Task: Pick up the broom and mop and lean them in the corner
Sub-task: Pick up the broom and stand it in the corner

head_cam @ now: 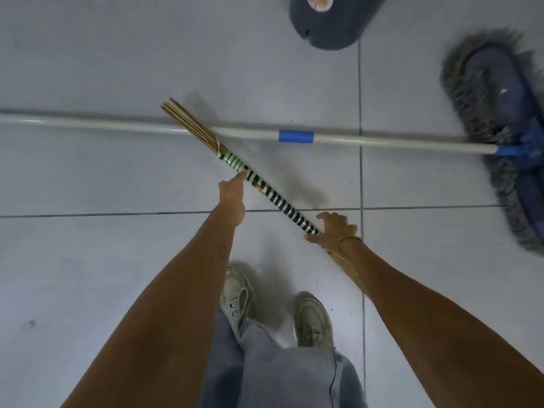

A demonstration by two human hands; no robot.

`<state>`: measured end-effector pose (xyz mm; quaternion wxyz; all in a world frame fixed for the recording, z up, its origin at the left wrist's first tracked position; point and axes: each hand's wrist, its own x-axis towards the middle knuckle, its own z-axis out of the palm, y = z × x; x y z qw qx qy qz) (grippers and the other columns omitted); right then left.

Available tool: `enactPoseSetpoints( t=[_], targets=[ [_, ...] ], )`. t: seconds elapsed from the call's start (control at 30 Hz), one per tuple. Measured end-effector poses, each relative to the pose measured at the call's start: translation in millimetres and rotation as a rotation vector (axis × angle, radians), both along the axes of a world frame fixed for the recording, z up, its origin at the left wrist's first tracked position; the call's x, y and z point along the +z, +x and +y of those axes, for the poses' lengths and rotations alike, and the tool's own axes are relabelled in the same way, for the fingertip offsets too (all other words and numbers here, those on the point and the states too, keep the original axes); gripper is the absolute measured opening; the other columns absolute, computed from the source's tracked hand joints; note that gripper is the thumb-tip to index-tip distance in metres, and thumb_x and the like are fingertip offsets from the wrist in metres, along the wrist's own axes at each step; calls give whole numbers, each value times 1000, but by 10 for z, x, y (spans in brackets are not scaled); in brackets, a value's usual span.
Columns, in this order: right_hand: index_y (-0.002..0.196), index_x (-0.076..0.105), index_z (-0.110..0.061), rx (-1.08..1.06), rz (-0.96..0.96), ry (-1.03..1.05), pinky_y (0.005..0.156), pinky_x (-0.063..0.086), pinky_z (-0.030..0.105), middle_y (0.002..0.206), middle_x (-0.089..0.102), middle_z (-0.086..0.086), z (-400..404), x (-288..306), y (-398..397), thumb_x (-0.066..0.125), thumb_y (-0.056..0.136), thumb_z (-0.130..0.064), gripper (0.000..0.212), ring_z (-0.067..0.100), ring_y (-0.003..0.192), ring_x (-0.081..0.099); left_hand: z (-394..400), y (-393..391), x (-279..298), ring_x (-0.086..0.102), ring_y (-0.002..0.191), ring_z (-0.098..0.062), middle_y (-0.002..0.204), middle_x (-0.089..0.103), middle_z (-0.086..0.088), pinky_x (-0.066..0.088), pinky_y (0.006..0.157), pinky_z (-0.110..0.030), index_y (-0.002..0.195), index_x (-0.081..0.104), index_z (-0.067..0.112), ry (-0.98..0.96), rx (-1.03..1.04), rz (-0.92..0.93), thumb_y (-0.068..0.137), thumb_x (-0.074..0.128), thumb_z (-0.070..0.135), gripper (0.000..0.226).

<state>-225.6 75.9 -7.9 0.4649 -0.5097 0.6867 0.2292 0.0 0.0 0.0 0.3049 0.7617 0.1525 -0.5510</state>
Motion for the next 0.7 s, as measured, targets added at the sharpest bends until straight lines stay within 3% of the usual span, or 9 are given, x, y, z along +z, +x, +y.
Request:
enactPoseSetpoints(
  t=[0.07,0.1,0.13,0.17,0.23,0.3,0.4,0.5,0.7],
  targets=[
    [138,39,-23,157,110,-47,105,29,47,141,44,7,36,-264,-19,66,72,-60,81,29,132,36,-96,-54,-256,29,142,-32,155,31,-14,30,111,-35,145,32,11,-81,-150,-185,91,54,43,66],
    [133,44,-23,174,106,-84,102,32,46,136,48,6,70,-499,-42,67,70,-59,76,28,128,41,-141,-73,-501,36,138,-34,150,38,-17,34,110,-39,141,38,9,-140,-143,-137,90,54,48,67],
    [124,51,-23,134,71,-112,96,38,42,126,55,5,75,-579,-41,69,69,-54,66,27,120,48,-199,-84,-498,49,127,-33,138,51,-18,40,106,-42,132,48,7,-133,-108,-19,87,56,52,64],
    [111,57,-21,75,-5,-141,85,44,35,112,61,5,72,-690,-11,72,70,-46,50,26,108,55,-269,-56,-540,60,108,-29,118,63,-15,47,97,-42,117,57,7,-183,-201,-59,85,59,52,55],
    [93,60,-14,-63,-118,-142,67,42,26,90,64,7,27,-747,78,68,76,-23,20,24,86,60,-353,-30,-473,63,80,-24,85,65,-8,53,88,-40,88,61,8,-248,-191,-31,86,65,38,31],
    [93,61,-10,-188,-174,-82,62,43,24,82,61,6,-67,-586,160,59,81,-9,12,21,79,57,-410,-44,-269,60,64,-20,69,61,-6,56,81,-37,77,58,8,-313,-160,44,86,68,23,20],
    [84,60,-11,-333,-285,10,66,56,30,72,64,7,-235,-59,245,67,80,-13,8,21,69,60,-511,-87,401,52,42,-13,50,52,-1,53,70,-34,69,55,11,-394,-85,71,83,71,18,22],
    [66,57,-17,-328,-302,48,53,50,20,53,62,-4,-426,704,311,75,76,-32,25,10,51,57,-629,-185,1264,47,39,-11,47,49,0,53,63,-30,66,56,15,-510,-92,117,79,74,21,23],
    [56,47,-14,-349,-273,-92,58,38,26,57,50,2,-821,2619,190,67,73,-16,25,16,53,47,-843,-521,3488,41,42,-15,42,42,1,48,55,-29,53,50,19,-737,-240,149,79,70,17,33]
  ],
)
